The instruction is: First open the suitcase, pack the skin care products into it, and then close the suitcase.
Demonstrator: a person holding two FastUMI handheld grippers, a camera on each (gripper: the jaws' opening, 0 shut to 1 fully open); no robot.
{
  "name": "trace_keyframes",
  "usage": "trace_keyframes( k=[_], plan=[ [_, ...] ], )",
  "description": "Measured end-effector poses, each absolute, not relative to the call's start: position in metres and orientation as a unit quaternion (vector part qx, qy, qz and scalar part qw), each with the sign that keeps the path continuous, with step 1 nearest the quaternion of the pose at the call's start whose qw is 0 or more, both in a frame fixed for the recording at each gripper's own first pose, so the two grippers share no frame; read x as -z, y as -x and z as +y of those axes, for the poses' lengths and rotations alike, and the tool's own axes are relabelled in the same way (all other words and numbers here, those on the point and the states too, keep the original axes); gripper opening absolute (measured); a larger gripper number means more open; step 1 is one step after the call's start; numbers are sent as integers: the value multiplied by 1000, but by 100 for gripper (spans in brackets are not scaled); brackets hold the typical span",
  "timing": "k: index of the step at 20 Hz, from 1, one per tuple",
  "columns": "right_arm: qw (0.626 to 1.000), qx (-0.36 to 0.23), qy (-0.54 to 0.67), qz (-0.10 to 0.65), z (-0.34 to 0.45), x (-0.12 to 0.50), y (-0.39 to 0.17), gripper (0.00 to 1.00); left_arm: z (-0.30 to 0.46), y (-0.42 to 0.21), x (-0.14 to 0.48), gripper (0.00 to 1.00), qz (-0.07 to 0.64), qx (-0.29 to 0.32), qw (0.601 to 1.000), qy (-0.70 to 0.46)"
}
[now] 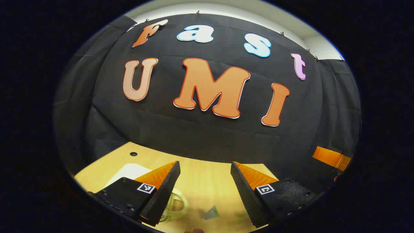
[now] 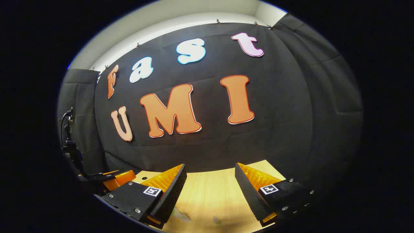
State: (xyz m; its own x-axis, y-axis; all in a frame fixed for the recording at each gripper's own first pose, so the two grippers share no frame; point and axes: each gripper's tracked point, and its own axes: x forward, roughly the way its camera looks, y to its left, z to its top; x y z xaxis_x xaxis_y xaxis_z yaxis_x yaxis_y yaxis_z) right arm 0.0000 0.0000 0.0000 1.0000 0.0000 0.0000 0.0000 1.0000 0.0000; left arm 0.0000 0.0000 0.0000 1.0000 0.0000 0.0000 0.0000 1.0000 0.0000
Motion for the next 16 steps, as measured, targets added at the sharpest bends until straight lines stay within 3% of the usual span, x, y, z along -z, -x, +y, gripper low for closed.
trace_keyframes(
  k=[4,9,12,13,14,16],
  plan=[
    [999,28,17,3,20,13,0,95,39,2,-5,97,16,4,1000,-19],
    [997,56,58,-4,39,22,10,95,68,15,-22,97,-20,1,999,-28],
    [997,44,61,1,48,24,15,95,79,22,-33,97,-38,-22,998,-42],
    [997,41,65,2,48,23,17,100,78,23,-38,97,-46,-28,998,-42],
    [997,37,69,4,45,23,15,95,77,23,-40,97,-50,-36,997,-45],
    [997,24,68,17,40,25,15,95,76,27,-39,97,-52,-55,996,-56]
  ],
)
